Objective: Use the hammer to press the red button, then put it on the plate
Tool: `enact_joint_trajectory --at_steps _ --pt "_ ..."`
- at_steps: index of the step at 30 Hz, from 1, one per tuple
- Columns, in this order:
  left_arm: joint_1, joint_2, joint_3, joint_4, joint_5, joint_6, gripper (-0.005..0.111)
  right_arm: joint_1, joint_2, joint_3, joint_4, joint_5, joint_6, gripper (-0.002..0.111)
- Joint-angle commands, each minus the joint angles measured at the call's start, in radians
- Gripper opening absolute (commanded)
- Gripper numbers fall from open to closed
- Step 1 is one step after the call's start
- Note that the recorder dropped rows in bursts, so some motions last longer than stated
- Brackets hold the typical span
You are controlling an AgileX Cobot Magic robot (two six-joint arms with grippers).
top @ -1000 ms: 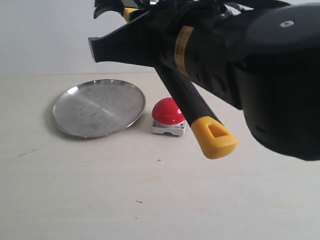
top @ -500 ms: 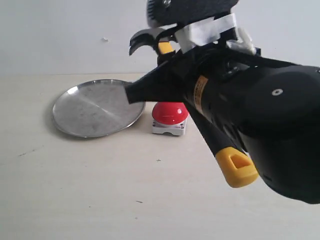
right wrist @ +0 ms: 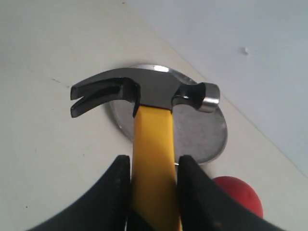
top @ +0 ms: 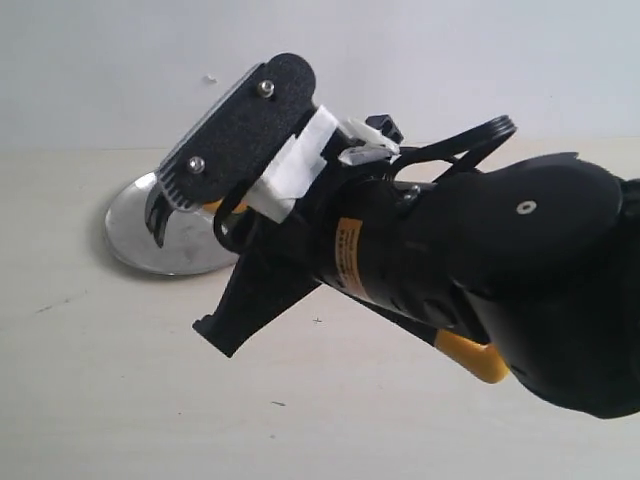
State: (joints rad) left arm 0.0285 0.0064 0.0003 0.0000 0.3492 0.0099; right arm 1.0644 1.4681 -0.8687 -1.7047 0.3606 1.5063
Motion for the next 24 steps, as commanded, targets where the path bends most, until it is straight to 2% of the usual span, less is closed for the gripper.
enact_joint_trajectory --at_steps 1,5,8,11,12,13,14,15,16,17,18,19,20,21,24 --pt "0.002 -0.006 0.000 0.000 -0.004 0.001 0.000 -0.003 -0.004 -0.006 -0.040 0.119 0.015 0.000" --pt "0.002 -0.006 0.000 0.000 -0.004 0.001 0.000 -0.003 -0.004 -0.006 -0.040 0.191 0.059 0.000" --pt "0.002 -0.006 0.000 0.000 -0.004 0.001 0.000 -0.003 -0.014 -0.026 0.004 0.110 -0.120 0.000" --pt "0.002 -0.006 0.000 0.000 -0.004 0.001 0.000 -0.028 -0.016 -0.084 0.400 -0.022 -0.665 0.000" --pt "0.002 -0.006 0.000 0.000 -0.004 0.001 0.000 -0.051 -0.014 -0.104 0.612 -0.084 -0.920 0.000" --pt "0.002 -0.006 0.000 0.000 -0.004 0.001 0.000 -0.071 -0.012 -0.112 0.762 -0.141 -1.069 0.000" --pt "0.002 -0.006 0.000 0.000 -0.004 0.001 0.000 -0.128 -0.008 -0.115 1.141 -0.272 -1.393 0.000" --pt "0.002 -0.006 0.000 0.000 -0.004 0.001 0.000 -0.154 -0.006 -0.108 1.264 -0.318 -1.506 0.000" --pt "0.002 -0.006 0.000 0.000 -0.004 0.001 0.000 -0.202 -0.006 -0.069 1.439 -0.471 -1.620 0.000" --pt "0.002 -0.006 0.000 0.000 -0.004 0.001 0.000 -0.219 -0.006 -0.041 1.510 -0.545 -1.643 0.000" --pt "0.002 -0.006 0.000 0.000 -0.004 0.001 0.000 -0.251 -0.002 0.015 1.705 -0.725 -1.715 0.000" --pt "0.002 -0.006 0.000 0.000 -0.004 0.001 0.000 -0.257 -0.002 0.038 1.785 -0.812 -1.741 0.000" --pt "0.002 -0.006 0.000 0.000 -0.004 0.001 0.000 -0.262 -0.002 0.097 1.976 -0.978 -1.795 0.000" --pt "0.002 -0.006 0.000 0.000 -0.004 0.001 0.000 -0.262 -0.002 0.136 2.051 -1.072 -1.842 0.000" --pt "0.002 -0.006 0.000 0.000 -0.004 0.001 0.000 -0.262 -0.002 0.241 1.937 -1.227 -1.846 0.000"
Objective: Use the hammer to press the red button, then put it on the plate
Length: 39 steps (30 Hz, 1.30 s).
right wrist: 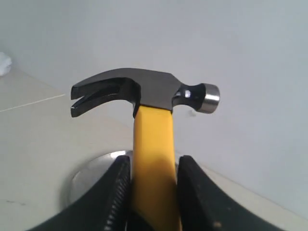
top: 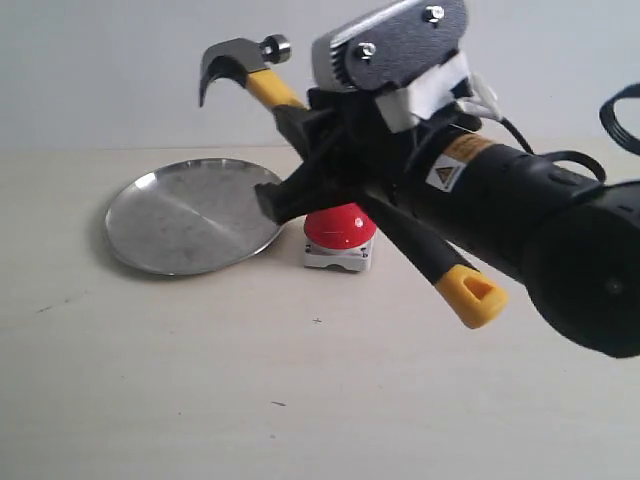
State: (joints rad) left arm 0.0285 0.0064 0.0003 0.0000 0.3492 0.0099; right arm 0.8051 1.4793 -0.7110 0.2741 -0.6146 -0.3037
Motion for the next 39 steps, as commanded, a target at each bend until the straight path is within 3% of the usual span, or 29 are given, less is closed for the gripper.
enact_joint_trajectory --at_steps 1,4,16,24,28,30,31,33,39 --pt "0.002 -0.006 0.000 0.000 -0.004 0.001 0.000 -0.003 -0.013 0.129 -0.030 -0.344 -0.036 0.000" --pt "0.002 -0.006 0.000 0.000 -0.004 0.001 0.000 -0.003 -0.011 0.219 0.049 -0.604 0.020 0.000" --pt "0.002 -0.006 0.000 0.000 -0.004 0.001 0.000 -0.003 -0.011 0.221 -0.227 -0.606 0.117 0.000" --pt "0.002 -0.006 0.000 0.006 -0.014 0.031 0.000 -0.003 -0.011 0.215 -0.250 -0.606 0.117 0.000" --pt "0.002 -0.006 0.000 0.010 -0.128 0.081 0.000 -0.003 -0.011 0.215 -0.250 -0.606 0.117 0.000" --pt "0.002 -0.006 0.000 -0.046 -0.205 0.043 0.000 -0.003 -0.011 0.210 -0.250 -0.606 0.112 0.000" --pt "0.002 -0.006 0.000 -0.142 -0.290 -0.033 0.000 -0.003 -0.011 0.204 -0.250 -0.606 0.110 0.000" --pt "0.002 -0.006 0.000 -0.220 -0.324 -0.095 0.000 -0.003 -0.011 0.190 -0.250 -0.606 0.105 0.000" --pt "0.002 -0.006 0.000 -0.244 -0.403 -0.100 0.000 -0.003 0.028 0.165 -0.224 -0.606 0.114 0.000"
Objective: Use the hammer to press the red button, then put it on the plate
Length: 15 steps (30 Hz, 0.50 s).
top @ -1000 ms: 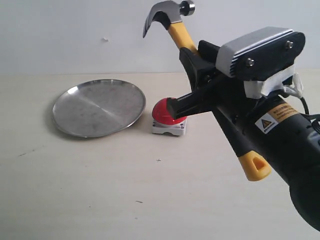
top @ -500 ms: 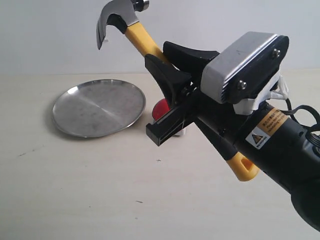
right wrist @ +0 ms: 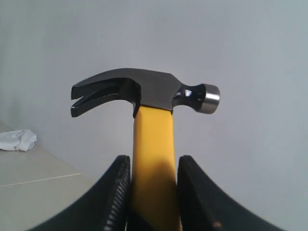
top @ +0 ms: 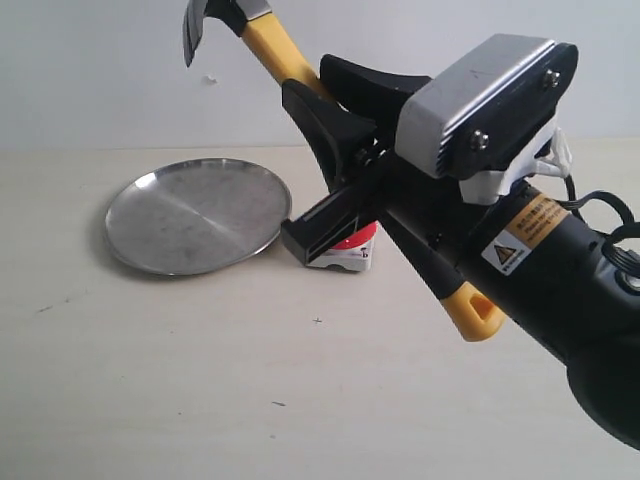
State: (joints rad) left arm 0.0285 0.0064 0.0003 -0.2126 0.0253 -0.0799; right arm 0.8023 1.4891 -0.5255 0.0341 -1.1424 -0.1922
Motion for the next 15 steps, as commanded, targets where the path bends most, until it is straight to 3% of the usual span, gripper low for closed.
enact_joint_trajectory --at_steps 1,3,7,9,10,12,15 --pt "0.002 -0.006 0.000 -0.078 -0.112 -0.026 0.000 0.000 0.027 -0.026 0.016 -0.079 0.012 0.000" --pt "0.002 -0.003 0.000 -0.159 -0.221 -0.156 0.000 0.000 0.048 -0.041 0.016 -0.079 0.026 0.000" --pt "0.002 0.131 0.000 -0.068 -0.333 -0.296 0.000 0.000 0.072 -0.052 0.023 -0.079 0.045 0.000" --pt "0.002 0.247 0.000 0.045 -0.393 -0.451 0.000 0.000 0.072 -0.052 0.026 -0.079 0.046 0.000" --pt "0.002 0.327 0.000 0.162 -0.503 -0.552 0.000 0.000 0.072 -0.052 0.026 -0.079 0.046 0.000" --pt "0.002 0.421 -0.002 0.293 -0.635 -0.598 0.000 0.000 0.072 -0.052 0.031 -0.079 0.046 0.000" --pt "0.002 0.564 -0.098 0.527 -0.670 -0.671 0.000 0.000 0.072 -0.052 0.046 -0.079 0.046 0.000"
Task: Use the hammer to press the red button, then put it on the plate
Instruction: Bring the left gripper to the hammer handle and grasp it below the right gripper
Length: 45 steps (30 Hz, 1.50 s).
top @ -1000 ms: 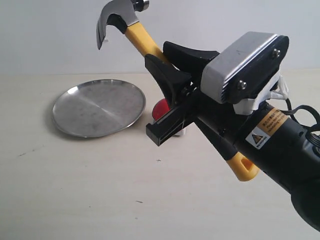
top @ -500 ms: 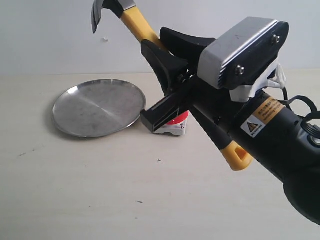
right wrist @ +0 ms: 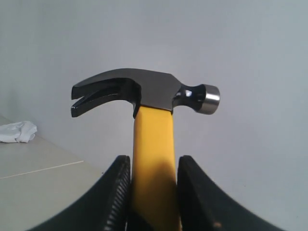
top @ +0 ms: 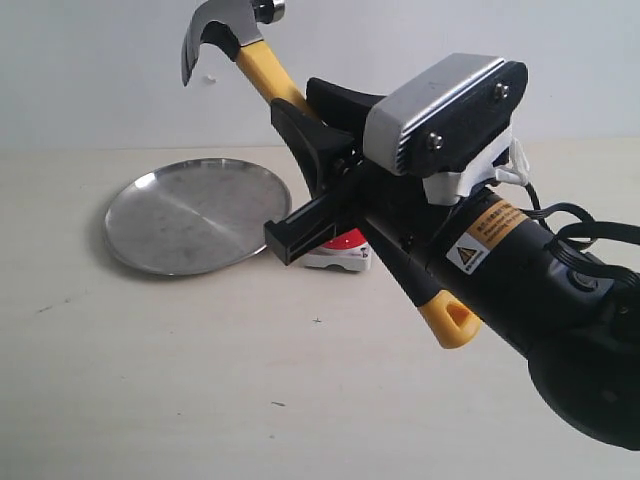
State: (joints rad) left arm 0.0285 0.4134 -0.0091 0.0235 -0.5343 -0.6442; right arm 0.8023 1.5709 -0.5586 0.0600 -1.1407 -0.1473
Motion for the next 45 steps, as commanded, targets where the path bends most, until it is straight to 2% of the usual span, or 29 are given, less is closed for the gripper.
enact_joint_trajectory --at_steps 1,4,6,10,13,16,21,25,31,36,39,45 --pt "0.002 0.201 -0.117 0.366 -0.106 -0.148 0.000 0.000 -0.010 -0.019 0.020 -0.080 0.002 0.000" --pt "0.002 0.380 -0.193 0.630 -0.134 -0.340 0.000 0.000 -0.010 -0.019 0.020 -0.080 0.003 0.000" --pt "0.002 0.504 -0.227 0.762 -0.213 -0.422 0.000 0.000 -0.010 -0.019 0.020 -0.080 0.003 0.000" --pt "0.002 0.716 -0.268 0.882 -0.406 -0.439 0.000 0.000 -0.010 -0.019 0.040 -0.080 0.003 0.000" --pt "-0.015 0.853 -0.284 0.885 -0.468 -0.439 0.005 0.000 -0.010 -0.019 0.084 -0.080 0.003 0.000" --pt "-0.071 0.975 -0.307 0.885 -0.512 -0.437 0.019 0.000 -0.010 -0.048 0.113 -0.080 0.003 0.000" --pt "-0.247 1.126 -0.386 0.848 -0.607 -0.437 0.050 0.000 -0.010 -0.077 0.095 -0.080 0.003 0.000" --pt "-0.382 1.214 -0.466 0.810 -0.605 -0.432 0.063 0.000 -0.010 -0.077 0.136 -0.080 0.037 0.000" --pt "-0.548 1.324 -0.564 0.697 -0.605 -0.434 0.067 0.000 -0.010 -0.077 0.162 -0.079 0.071 0.000" --pt "-0.640 1.380 -0.625 0.671 -0.605 -0.434 0.067 0.000 -0.010 -0.077 0.168 -0.079 0.071 0.000" --pt "-0.668 1.393 -0.648 0.662 -0.605 -0.440 0.067 0.000 -0.010 -0.077 0.169 -0.079 0.071 0.000" --pt "-0.675 1.393 -0.654 0.670 -0.647 -0.476 0.067 0.000 -0.010 -0.077 0.204 -0.073 0.026 0.000"
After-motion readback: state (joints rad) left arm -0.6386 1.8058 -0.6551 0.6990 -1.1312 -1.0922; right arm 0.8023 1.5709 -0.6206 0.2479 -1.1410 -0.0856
